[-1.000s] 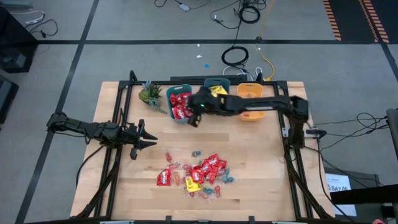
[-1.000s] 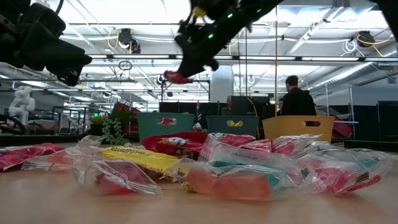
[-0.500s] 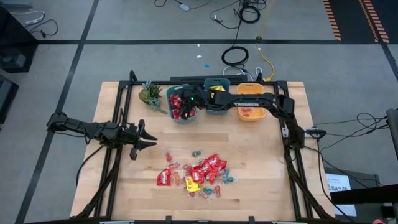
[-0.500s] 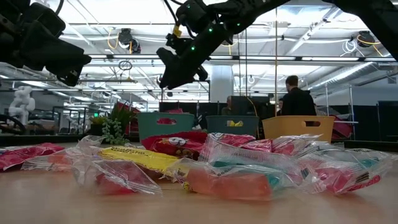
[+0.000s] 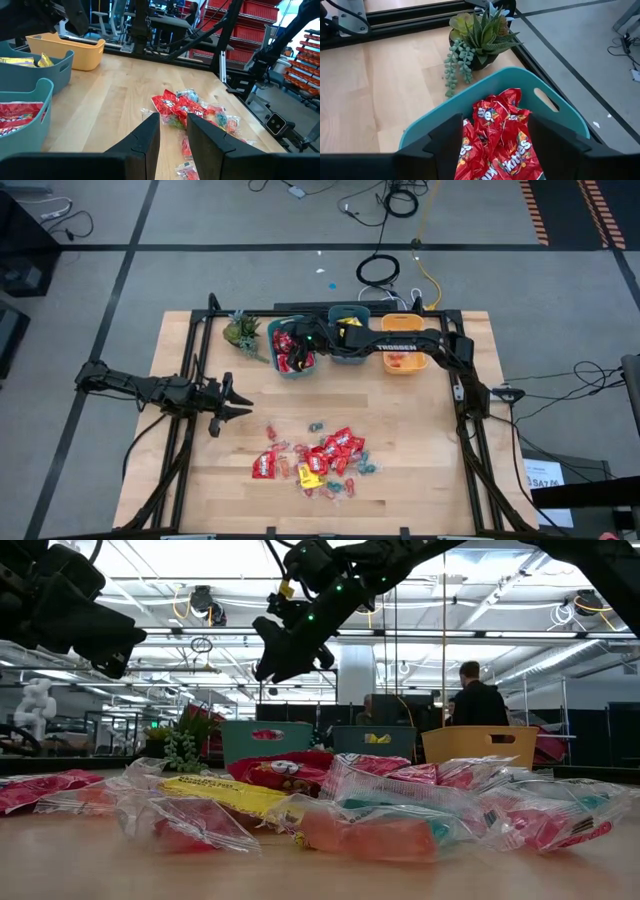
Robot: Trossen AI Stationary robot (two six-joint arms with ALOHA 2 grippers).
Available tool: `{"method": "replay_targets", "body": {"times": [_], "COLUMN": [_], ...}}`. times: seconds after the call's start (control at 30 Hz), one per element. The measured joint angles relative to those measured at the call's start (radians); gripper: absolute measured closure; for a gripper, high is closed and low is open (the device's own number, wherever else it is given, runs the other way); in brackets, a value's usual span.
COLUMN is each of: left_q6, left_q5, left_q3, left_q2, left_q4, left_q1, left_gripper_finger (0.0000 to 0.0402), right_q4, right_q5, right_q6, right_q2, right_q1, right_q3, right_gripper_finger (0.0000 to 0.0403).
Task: Sort candy
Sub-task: Put the blue gummy candy into the yellow bin
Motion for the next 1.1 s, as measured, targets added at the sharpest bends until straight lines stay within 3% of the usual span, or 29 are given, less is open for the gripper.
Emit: {"method": "replay_targets", "body": {"times": [0.5,0.83,1.1], "left_q6": [-0.001,-0.001,0.002], "left_q5": [0.0,0.0,0.0], "left_q3": [0.0,0.0,0.0], "left_q2": [0.0,0.0,0.0], "left_q4": [0.0,0.002,0.0], "left_q1": [0.0,0.0,0.0], "left_gripper_finger": [0.0294,0.0294,0.0294], "right_q4": [-0.056,-0.351,-0.532], "right_q5": [-0.006,-0.034,-0.084], "right_q6": [0.007,0.031,-0.013], "right_q2": [-0.008,-0.152,-0.18], "right_q1": [0.004,0.063,0.218], "right_q3": [0.0,-0.001,-0.001], "right_gripper_finger": [0.0192,0.0193,0.0193]}}
